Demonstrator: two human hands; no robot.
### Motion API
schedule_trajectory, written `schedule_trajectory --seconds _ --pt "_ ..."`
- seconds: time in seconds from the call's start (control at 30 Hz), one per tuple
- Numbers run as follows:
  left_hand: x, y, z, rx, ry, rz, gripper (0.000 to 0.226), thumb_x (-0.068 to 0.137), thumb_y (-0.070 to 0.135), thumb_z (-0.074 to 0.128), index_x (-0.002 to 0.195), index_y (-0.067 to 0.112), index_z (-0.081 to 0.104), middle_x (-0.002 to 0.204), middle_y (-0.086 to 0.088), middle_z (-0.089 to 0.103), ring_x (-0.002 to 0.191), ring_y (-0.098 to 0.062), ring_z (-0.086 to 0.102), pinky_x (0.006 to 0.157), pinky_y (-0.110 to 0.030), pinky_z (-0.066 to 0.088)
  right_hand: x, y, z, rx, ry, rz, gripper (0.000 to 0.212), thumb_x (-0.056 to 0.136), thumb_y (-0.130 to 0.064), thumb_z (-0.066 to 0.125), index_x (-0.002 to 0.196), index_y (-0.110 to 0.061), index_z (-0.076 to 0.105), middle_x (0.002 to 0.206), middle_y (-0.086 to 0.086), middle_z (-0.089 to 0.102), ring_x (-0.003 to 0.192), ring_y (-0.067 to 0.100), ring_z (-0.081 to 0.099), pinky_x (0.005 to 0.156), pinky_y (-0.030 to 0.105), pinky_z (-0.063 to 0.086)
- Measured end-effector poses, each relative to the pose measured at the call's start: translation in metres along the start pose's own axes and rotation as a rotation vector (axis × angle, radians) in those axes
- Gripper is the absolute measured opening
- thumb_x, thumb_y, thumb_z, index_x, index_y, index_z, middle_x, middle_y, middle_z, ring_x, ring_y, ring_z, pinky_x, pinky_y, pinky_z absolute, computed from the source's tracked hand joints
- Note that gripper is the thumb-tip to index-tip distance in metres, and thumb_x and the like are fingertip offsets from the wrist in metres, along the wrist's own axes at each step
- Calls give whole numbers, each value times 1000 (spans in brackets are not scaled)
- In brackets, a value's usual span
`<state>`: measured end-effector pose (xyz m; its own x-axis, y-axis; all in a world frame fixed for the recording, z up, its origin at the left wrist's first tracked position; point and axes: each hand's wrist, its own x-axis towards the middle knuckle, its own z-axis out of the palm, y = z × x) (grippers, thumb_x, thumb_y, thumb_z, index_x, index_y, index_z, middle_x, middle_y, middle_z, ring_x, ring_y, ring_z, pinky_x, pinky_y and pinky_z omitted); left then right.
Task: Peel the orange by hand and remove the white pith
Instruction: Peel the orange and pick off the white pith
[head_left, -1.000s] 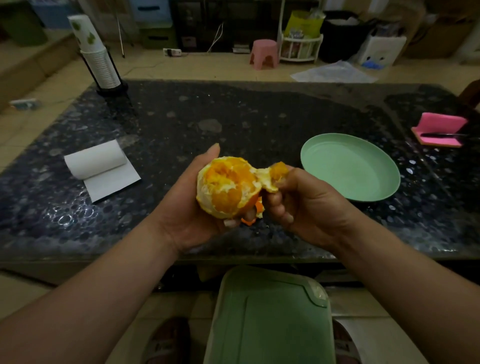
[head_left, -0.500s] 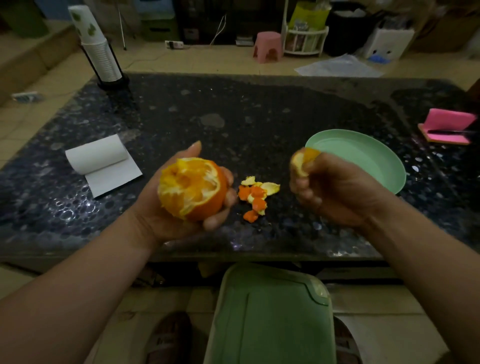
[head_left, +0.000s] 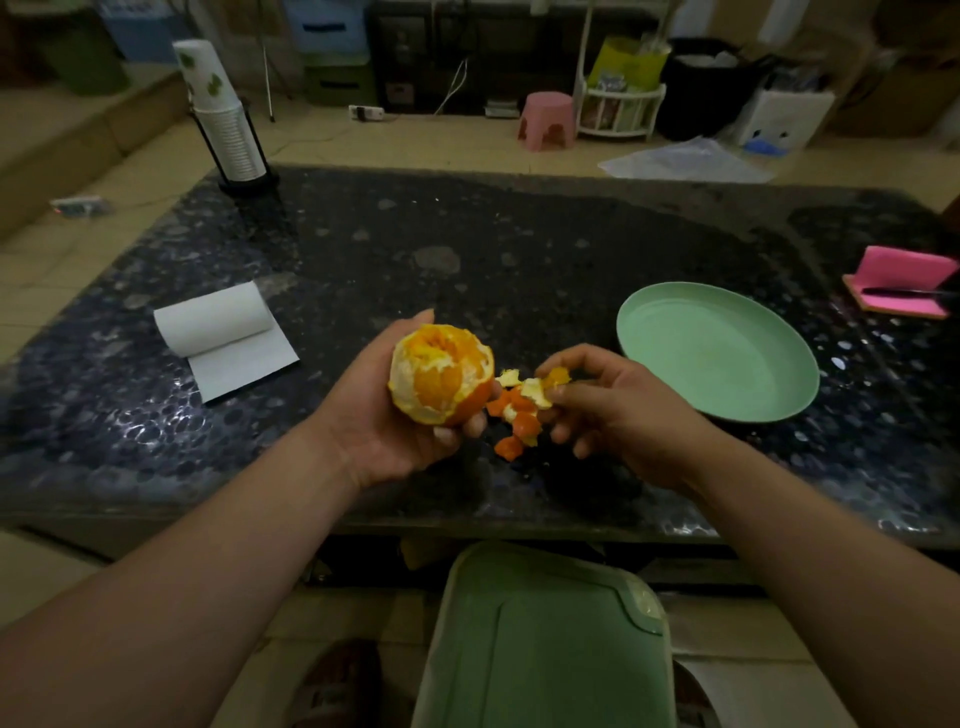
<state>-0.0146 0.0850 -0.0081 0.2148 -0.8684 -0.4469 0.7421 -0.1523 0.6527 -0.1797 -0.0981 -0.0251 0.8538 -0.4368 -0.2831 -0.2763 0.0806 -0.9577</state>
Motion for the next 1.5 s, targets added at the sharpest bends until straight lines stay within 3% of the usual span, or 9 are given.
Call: schedule_trajectory --seconds 0.3,0.63,0.77,0.97,1.03,1.17,1.33,1.43,1.5 --pt "1 -1 4 6 38 -1 60 97 64 49 102 9 73 96 -20 71 65 -33 65 39 -22 44 7 10 0 -235 92 -3 11 105 -13 65 110 -4 68 89 17 79 71 22 74 60 30 58" --pt "3 -4 3 36 47 -3 60 96 63 51 103 8 74 99 -21 72 67 -35 65 39 -24 45 20 16 8 -451 127 16 20 109 -25 57 98 -14 69 85 4 80 75 21 78 65 38 61" --pt "3 -5 2 38 45 -8 61 97 63 51 105 7 73 99 -22 72 68 -35 65 39 -25 47 23 19 4 -607 208 -55 23 107 -31 60 92 -21 73 83 3 75 77 23 72 76 49 60" --pt "3 -3 0 43 56 -4 61 96 64 52 112 8 71 102 -22 72 68 -34 67 39 -25 47 21 13 7 -753 259 -211 28 109 -24 55 128 -34 74 114 -6 62 104 10 62 79 18 44" --pt "3 -3 0 44 64 -3 61 96 64 52 112 7 70 102 -22 73 68 -34 67 39 -26 47 19 10 8 -571 225 -147 27 108 -19 57 121 -33 75 108 -7 70 96 9 68 76 21 51" --pt "1 -3 1 56 88 3 61 97 64 51 111 7 70 101 -21 73 68 -34 66 39 -26 47 14 6 13 -240 123 20 28 105 -4 55 116 -23 74 102 15 75 81 15 73 69 27 59" --pt "2 -3 2 45 116 12 61 97 64 50 112 9 70 100 -21 73 68 -34 67 40 -25 47 11 5 3 -701 164 -154 31 106 -22 60 130 -35 74 125 -12 63 105 4 63 78 16 45" --pt "3 -4 4 50 135 23 61 95 64 52 113 9 71 101 -20 73 68 -34 67 42 -25 48 1 -3 6 -630 226 -238 16 103 -37 66 108 -31 81 93 -18 72 83 -6 64 64 7 42" --pt "3 -6 6 59 157 46 64 92 66 58 122 11 70 114 -22 73 79 -36 69 56 -30 56 -6 -11 10 -520 224 -282 27 102 -45 66 92 -24 81 69 -12 69 62 0 60 56 13 44"
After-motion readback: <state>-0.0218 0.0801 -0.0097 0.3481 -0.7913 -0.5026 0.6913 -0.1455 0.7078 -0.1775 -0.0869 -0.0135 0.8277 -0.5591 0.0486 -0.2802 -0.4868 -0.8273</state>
